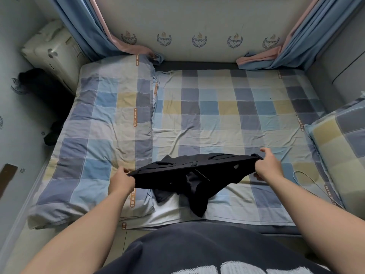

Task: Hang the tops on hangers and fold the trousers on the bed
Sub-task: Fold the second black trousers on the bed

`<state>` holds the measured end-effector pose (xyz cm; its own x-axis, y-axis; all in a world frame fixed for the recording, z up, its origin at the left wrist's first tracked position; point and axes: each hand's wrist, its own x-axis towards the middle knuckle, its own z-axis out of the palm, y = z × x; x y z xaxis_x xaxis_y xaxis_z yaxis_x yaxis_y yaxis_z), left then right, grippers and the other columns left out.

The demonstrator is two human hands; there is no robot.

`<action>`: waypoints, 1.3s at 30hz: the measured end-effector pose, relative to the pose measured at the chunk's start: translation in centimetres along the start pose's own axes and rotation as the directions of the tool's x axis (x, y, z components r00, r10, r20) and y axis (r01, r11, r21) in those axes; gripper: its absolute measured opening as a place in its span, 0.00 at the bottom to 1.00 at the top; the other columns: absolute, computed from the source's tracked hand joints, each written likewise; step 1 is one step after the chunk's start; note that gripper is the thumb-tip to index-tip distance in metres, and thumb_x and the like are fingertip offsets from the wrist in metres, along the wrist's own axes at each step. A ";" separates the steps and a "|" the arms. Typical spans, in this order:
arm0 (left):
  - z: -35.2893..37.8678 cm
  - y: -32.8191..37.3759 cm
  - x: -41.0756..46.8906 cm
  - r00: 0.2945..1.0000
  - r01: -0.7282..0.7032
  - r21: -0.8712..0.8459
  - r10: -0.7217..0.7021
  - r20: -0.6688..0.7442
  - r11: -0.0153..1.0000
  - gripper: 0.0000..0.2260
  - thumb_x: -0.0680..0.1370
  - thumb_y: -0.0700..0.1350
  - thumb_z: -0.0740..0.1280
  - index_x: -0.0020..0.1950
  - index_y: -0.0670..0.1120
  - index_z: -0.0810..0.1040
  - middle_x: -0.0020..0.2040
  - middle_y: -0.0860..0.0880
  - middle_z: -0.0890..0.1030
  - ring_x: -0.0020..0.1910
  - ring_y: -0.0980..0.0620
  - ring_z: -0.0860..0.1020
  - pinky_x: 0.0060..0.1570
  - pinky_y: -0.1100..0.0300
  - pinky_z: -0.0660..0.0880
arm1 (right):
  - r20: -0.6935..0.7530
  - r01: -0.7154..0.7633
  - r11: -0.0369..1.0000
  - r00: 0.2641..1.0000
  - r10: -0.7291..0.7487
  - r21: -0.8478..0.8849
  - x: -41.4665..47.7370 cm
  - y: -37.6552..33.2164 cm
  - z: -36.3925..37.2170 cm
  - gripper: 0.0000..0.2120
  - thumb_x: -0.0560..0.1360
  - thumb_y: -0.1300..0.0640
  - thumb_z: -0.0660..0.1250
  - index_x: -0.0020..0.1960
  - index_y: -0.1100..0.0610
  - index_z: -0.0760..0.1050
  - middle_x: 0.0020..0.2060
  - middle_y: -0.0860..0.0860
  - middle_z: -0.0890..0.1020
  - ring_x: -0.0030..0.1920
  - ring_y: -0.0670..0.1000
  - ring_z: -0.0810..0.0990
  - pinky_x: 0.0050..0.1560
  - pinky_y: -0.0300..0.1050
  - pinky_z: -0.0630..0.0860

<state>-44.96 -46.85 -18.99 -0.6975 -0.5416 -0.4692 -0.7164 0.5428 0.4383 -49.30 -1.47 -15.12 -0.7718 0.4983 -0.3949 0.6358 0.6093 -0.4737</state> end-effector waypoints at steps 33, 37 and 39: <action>-2.8 2.4 -1.0 0.989 0.011 -0.761 0.106 0.104 0.648 0.13 0.74 0.25 0.66 0.49 0.42 0.81 0.41 0.46 0.82 0.47 0.45 0.81 0.44 0.57 0.78 | 0.128 0.118 0.864 0.970 -0.205 0.489 -1.7 -2.5 -3.4 0.08 0.78 0.69 0.64 0.53 0.58 0.73 0.33 0.55 0.84 0.30 0.48 0.83 0.31 0.37 0.75; -6.1 4.6 0.1 0.946 -0.322 -0.423 0.272 -0.176 0.847 0.06 0.71 0.46 0.72 0.35 0.48 0.79 0.33 0.48 0.80 0.43 0.40 0.82 0.41 0.52 0.74 | -0.077 0.403 0.860 0.913 -0.400 0.313 -0.2 -4.3 -6.4 0.05 0.75 0.63 0.72 0.47 0.54 0.79 0.41 0.57 0.83 0.41 0.55 0.80 0.46 0.47 0.76; -8.1 6.5 0.7 0.901 -0.411 -0.271 0.343 -0.266 0.870 0.15 0.70 0.57 0.68 0.34 0.46 0.77 0.35 0.43 0.78 0.44 0.37 0.81 0.40 0.50 0.72 | -0.136 0.489 0.819 0.872 -0.471 0.299 0.2 -6.3 -8.2 0.04 0.75 0.58 0.74 0.48 0.56 0.81 0.46 0.61 0.83 0.43 0.57 0.82 0.48 0.52 0.77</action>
<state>-50.25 -48.90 -10.27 -0.8788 -0.4723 -0.0686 -0.3413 0.5214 0.7820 -53.50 -0.19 -5.77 -0.9728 0.2312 -0.0139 0.1444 0.5584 -0.8169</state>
